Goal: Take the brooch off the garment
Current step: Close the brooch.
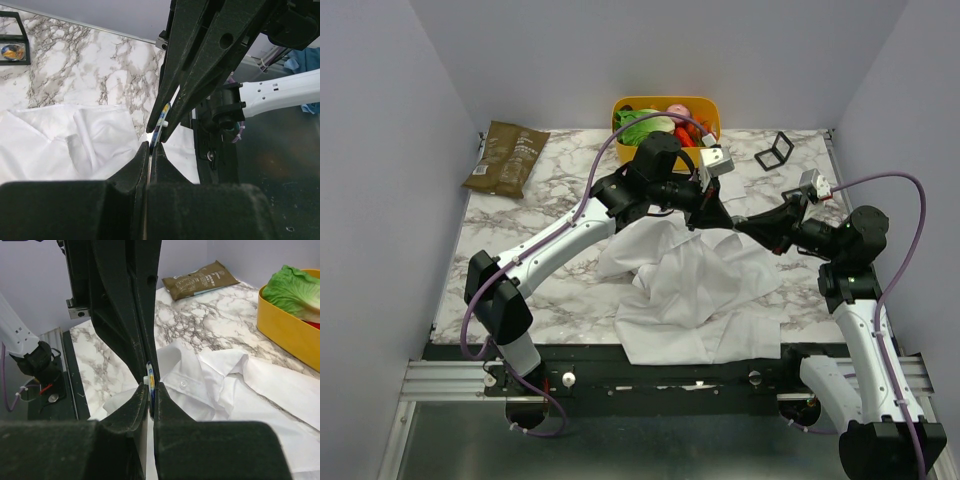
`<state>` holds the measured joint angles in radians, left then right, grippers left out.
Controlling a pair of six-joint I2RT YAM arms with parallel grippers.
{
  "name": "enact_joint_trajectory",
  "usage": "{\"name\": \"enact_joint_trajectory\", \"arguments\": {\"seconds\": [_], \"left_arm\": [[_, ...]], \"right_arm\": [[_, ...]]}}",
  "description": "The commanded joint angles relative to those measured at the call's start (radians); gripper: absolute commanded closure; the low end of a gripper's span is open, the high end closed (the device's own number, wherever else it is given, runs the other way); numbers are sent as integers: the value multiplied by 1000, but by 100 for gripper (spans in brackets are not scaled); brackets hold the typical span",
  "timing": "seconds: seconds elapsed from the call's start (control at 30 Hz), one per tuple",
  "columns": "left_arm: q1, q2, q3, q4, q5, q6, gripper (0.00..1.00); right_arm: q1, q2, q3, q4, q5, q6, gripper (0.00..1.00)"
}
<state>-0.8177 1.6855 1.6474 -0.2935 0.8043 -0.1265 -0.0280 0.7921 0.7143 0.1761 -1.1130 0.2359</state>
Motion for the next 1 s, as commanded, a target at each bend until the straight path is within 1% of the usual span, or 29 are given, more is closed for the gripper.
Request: {"name": "enact_joint_trajectory", "arguments": {"seconds": [0.0, 0.1, 0.6, 0.73, 0.8, 0.9, 0.97], "left_arm": [[-17, -21, 37, -22, 35, -4, 100], [-18, -24, 37, -24, 35, -2, 100], [-18, -38, 35, -35, 22, 13, 100], [-17, -35, 38, -36, 24, 11, 100], [-18, -29, 38, -36, 24, 11, 100], [-17, -26, 40, -38, 24, 10, 100], [-17, -23, 42, -39, 26, 10, 100]], "right_arm": [[-29, -2, 7, -15, 94, -12, 99], [-38, -5, 14, -12, 50, 3, 99], [-52, -22, 25, 6, -77, 17, 99], [-52, -24, 20, 10, -80, 17, 99], [-52, -25, 20, 10, -84, 16, 98], [-52, -27, 19, 5, -76, 14, 94], [-53, -27, 20, 0, -73, 14, 87]]}}
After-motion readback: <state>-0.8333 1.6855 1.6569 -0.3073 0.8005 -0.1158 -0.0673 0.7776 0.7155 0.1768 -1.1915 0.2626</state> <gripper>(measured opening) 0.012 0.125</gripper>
